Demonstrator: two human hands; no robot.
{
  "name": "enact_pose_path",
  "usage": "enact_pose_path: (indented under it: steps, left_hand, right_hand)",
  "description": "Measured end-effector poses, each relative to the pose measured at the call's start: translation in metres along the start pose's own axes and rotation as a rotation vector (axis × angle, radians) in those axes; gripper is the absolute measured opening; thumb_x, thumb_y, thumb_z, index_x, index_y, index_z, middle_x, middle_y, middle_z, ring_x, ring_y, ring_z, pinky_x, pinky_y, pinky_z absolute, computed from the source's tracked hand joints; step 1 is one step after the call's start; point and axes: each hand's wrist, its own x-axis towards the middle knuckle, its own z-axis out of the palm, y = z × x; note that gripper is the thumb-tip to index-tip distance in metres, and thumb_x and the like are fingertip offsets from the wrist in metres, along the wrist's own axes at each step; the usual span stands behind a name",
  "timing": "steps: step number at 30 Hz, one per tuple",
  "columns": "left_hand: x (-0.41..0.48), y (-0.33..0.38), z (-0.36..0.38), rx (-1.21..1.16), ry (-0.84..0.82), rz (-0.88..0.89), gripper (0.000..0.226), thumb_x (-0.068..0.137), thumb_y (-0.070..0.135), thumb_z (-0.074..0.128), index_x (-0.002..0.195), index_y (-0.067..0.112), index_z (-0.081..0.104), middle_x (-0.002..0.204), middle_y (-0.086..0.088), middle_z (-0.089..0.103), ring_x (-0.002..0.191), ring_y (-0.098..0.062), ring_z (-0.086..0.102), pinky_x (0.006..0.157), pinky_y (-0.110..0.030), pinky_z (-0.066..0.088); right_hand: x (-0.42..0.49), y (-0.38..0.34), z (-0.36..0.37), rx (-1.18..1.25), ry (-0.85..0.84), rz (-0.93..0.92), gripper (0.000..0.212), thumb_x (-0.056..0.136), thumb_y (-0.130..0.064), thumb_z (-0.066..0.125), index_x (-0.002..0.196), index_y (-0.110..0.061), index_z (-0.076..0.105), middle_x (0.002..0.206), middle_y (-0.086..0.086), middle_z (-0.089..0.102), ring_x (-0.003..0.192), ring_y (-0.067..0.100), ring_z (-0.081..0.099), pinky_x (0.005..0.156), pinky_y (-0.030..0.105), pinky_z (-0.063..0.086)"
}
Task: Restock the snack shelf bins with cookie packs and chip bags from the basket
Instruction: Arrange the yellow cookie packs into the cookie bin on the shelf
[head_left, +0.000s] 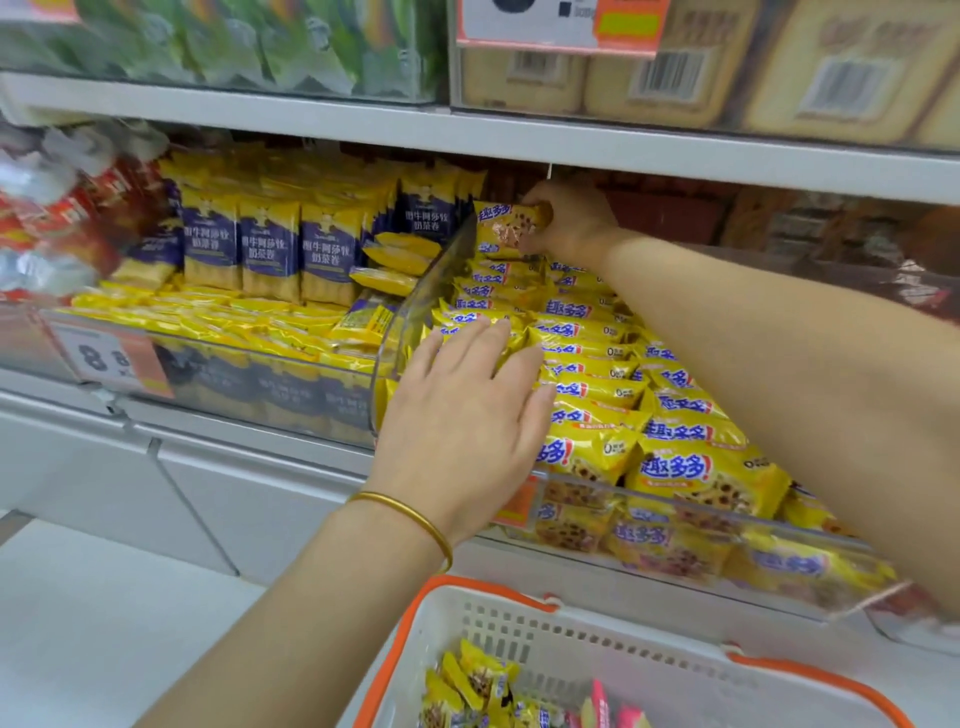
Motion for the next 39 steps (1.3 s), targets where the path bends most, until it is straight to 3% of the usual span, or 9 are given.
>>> enact_pose_path:
  steps: [5,8,12,17,21,25,32,36,39]
  left_hand:
    - [-0.007,-0.001,-0.007,-0.031,0.062,0.071,0.046,0.093,0.036,0.032,0.120,0.014,0.061,0.128,-0.010,0.056,0.121,-0.028,0.050,0.106,-0.040,0.029]
    - [-0.019,0.005,-0.017,-0.015,0.106,0.130,0.040,0.093,0.032,0.036,0.117,0.012,0.061,0.129,-0.011,0.056,0.119,-0.030,0.050,0.101,-0.040,0.033]
    - [-0.047,0.022,-0.039,0.047,0.135,0.163,0.035,0.090,0.029,0.041,0.110,0.011,0.064,0.121,-0.010,0.059,0.109,-0.031,0.053,0.088,-0.040,0.037]
    - [-0.097,0.039,-0.054,0.163,-0.011,0.139,0.033,0.086,0.028,0.041,0.100,0.011,0.065,0.114,-0.010,0.061,0.100,-0.032,0.053,0.076,-0.040,0.038]
    - [-0.131,0.042,-0.055,0.217,-0.187,0.140,0.036,0.082,0.032,0.037,0.090,0.014,0.067,0.106,-0.008,0.063,0.096,-0.028,0.052,0.073,-0.037,0.038]
    - [-0.148,0.044,-0.045,0.188,-0.293,0.094,0.038,0.078,0.032,0.036,0.086,0.016,0.069,0.102,-0.007,0.066,0.093,-0.031,0.061,0.071,-0.040,0.050]
    - [-0.168,0.011,0.015,0.113,-0.448,0.072,0.037,0.077,0.030,0.035,0.086,0.017,0.068,0.098,-0.003,0.067,0.088,-0.028,0.063,0.068,-0.039,0.052]
    - [-0.164,-0.015,0.043,0.126,-0.510,0.068,0.040,0.074,0.032,0.033,0.080,0.019,0.070,0.089,0.000,0.068,0.081,-0.025,0.065,0.063,-0.038,0.052]
    - [-0.158,-0.023,0.051,0.120,-0.557,0.012,0.039,0.083,0.031,0.034,0.092,0.017,0.069,0.095,0.000,0.065,0.092,-0.026,0.060,0.073,-0.039,0.048]
  right_hand:
    - [-0.021,0.003,-0.010,-0.068,0.033,0.024,0.063,0.083,-0.025,0.069,0.139,-0.023,0.041,0.141,0.009,0.041,0.131,0.033,0.037,0.105,0.039,0.038]
    - [-0.053,-0.007,-0.028,-0.088,0.031,0.028,0.045,0.083,-0.015,0.065,0.125,-0.025,0.052,0.131,0.009,0.049,0.122,0.033,0.046,0.096,0.037,0.045]
    - [-0.147,-0.033,-0.071,0.010,0.049,-0.138,0.033,0.084,-0.013,0.061,0.116,-0.023,0.059,0.118,0.007,0.051,0.106,0.026,0.053,0.091,0.033,0.043]
    - [-0.281,-0.043,-0.089,0.232,-0.059,-0.267,0.018,0.084,-0.014,0.062,0.099,-0.020,0.066,0.095,-0.002,0.059,0.081,0.009,0.049,0.075,0.025,0.040]
    - [-0.337,-0.028,-0.043,0.290,-0.323,-0.241,0.014,0.084,-0.012,0.062,0.096,-0.016,0.069,0.092,0.002,0.066,0.081,0.012,0.056,0.075,0.028,0.043]
    - [-0.358,-0.004,0.035,0.254,-0.590,-0.099,0.018,0.088,-0.011,0.058,0.103,-0.013,0.066,0.101,0.004,0.066,0.095,0.019,0.060,0.078,0.028,0.044]
    - [-0.360,0.019,0.162,0.224,-0.713,0.176,0.029,0.091,-0.014,0.052,0.120,-0.007,0.052,0.104,0.005,0.052,0.096,0.021,0.050,0.078,0.027,0.037]
    - [-0.354,0.016,0.225,0.114,-0.765,0.283,0.022,0.095,-0.015,0.048,0.114,-0.004,0.050,0.118,0.012,0.053,0.108,0.027,0.052,0.078,0.028,0.038]
    - [-0.349,0.016,0.265,0.011,-0.760,0.314,0.023,0.095,-0.016,0.049,0.115,-0.005,0.052,0.124,0.014,0.051,0.112,0.028,0.053,0.089,0.036,0.046]
